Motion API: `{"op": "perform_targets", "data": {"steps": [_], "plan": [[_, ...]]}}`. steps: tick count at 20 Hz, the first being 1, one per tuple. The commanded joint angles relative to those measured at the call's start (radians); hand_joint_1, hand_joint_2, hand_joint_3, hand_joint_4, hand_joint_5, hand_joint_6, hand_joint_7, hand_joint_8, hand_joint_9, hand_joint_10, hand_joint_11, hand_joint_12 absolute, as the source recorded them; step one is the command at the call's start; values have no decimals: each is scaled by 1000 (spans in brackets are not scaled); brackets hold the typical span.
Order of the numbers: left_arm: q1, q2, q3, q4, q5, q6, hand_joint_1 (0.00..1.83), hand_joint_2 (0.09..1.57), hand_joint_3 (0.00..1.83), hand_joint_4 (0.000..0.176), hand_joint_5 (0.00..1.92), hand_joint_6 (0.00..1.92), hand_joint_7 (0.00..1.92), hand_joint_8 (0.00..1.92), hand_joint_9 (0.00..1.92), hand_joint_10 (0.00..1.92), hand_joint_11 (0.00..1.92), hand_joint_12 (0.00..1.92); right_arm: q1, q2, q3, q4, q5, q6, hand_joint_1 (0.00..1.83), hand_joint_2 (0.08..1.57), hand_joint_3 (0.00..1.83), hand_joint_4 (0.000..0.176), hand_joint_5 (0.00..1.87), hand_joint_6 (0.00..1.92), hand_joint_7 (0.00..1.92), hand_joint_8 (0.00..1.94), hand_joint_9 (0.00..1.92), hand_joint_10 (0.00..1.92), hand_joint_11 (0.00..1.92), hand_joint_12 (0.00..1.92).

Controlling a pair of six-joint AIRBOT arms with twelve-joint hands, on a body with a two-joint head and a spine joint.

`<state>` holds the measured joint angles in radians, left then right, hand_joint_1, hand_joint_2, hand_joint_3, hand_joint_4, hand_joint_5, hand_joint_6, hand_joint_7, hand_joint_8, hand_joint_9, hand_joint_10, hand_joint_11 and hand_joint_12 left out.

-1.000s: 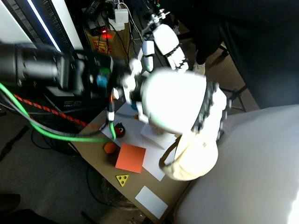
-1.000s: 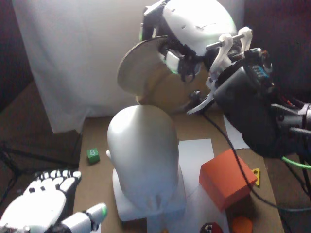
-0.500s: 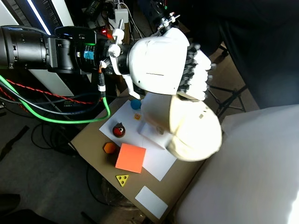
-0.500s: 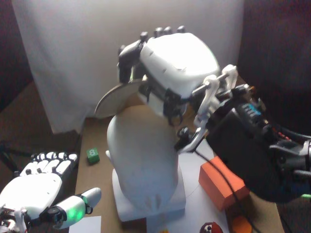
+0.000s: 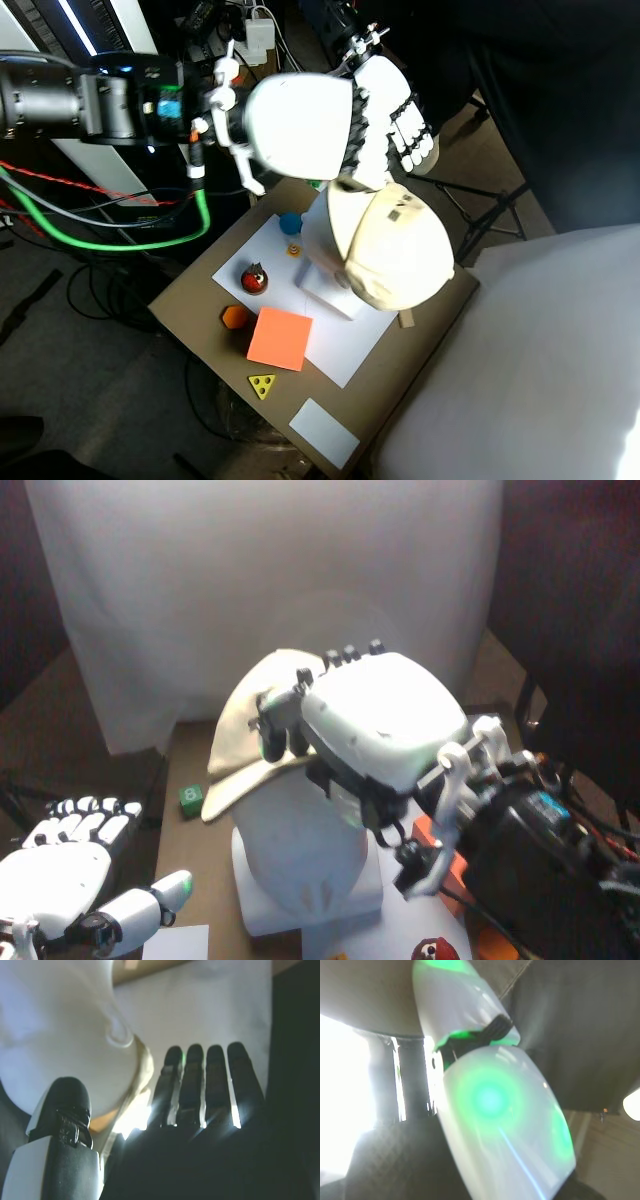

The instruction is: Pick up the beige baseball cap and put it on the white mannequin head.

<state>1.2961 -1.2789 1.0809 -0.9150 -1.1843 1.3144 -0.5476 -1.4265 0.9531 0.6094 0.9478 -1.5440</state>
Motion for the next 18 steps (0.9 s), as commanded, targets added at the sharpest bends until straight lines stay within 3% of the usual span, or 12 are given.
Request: {"op": "perform_targets", "data": {"steps": [1,6,18], "plan": [[-3,10,4,34,-136,0,0,1158,0,0,118,4,54,0,4,0,18,12,-8,5,-13,-58,99,-15,1491,1105,0,0,915,803,1034,816,967,1150,777,1696],[-5,10,9,37,-135,5,0,1161,1,0,73,0,27,0,0,0,0,0,-62,-7,-8,-40,58,-56,1487,1119,0,0,886,838,1022,840,881,1260,796,1705],[13,17,5,36,-116,-18,0,1157,0,0,110,5,67,5,28,6,30,17,-162,-7,-42,-26,54,-99,1490,1105,0,0,915,812,1014,821,961,1170,809,1682]]}}
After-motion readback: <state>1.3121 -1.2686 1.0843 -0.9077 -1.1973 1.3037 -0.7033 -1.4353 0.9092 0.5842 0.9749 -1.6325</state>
